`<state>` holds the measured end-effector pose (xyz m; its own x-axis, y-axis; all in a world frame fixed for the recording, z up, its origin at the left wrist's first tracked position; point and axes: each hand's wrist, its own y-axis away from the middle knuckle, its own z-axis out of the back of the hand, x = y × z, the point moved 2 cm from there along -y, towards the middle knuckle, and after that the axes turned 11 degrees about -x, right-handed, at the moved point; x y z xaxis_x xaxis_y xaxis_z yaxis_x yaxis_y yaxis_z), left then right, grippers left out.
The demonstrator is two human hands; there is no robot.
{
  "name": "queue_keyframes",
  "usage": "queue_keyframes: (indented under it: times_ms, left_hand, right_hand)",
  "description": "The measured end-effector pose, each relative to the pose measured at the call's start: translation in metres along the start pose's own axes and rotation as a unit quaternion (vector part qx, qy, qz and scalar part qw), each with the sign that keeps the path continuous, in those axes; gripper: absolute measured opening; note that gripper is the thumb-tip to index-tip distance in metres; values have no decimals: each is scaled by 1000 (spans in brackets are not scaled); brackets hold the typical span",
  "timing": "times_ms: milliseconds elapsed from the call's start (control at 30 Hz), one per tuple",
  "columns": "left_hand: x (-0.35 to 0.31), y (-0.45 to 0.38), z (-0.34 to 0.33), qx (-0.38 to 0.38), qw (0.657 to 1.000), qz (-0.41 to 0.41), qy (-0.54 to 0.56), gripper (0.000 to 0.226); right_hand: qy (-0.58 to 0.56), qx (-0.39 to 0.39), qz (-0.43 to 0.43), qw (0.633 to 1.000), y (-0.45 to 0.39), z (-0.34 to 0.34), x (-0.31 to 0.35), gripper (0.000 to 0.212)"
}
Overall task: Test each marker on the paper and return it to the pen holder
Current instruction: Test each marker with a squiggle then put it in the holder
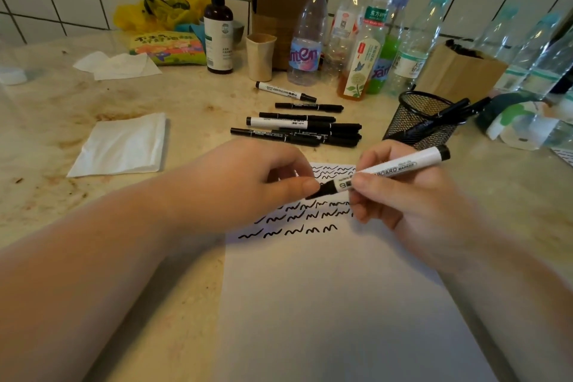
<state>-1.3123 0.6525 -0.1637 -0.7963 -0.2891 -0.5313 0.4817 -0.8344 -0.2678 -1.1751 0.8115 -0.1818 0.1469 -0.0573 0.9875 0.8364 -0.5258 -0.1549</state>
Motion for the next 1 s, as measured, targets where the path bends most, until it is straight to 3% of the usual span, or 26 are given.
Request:
queue_keyframes:
  times_ms: [133, 333, 533, 600, 733, 867, 1000]
  left_hand:
    - [-8, 1, -1, -5, 1000, -25, -6, 9]
    - [-13, 3, -3, -2, 999, -43, -29, 6]
    - [-9, 1, -5, 69, 993, -74, -59, 27]
    - [0, 3, 0, 94, 991, -71, -68, 35]
    - [12, 3, 16, 44, 999, -6, -8, 42]
    - [7, -1, 4, 38, 995, -6, -96, 32]
    - [17, -3, -2, 45, 989, -10, -138, 19]
  right_hand:
    - [-38, 36, -8, 999, 2, -7, 2, 27]
    - [-26, 16, 2, 1000, 3, -10, 6, 15]
    - [15, 17, 54, 998, 2, -6, 8, 14]
    - [-15, -22, 56, 998, 0, 4, 11, 17]
    - [-55, -115, 19, 992, -4, 29, 14, 18]
    - [73, -87, -38, 993, 1, 18, 2, 18]
    - [136, -116, -69, 981, 4, 15, -1, 30]
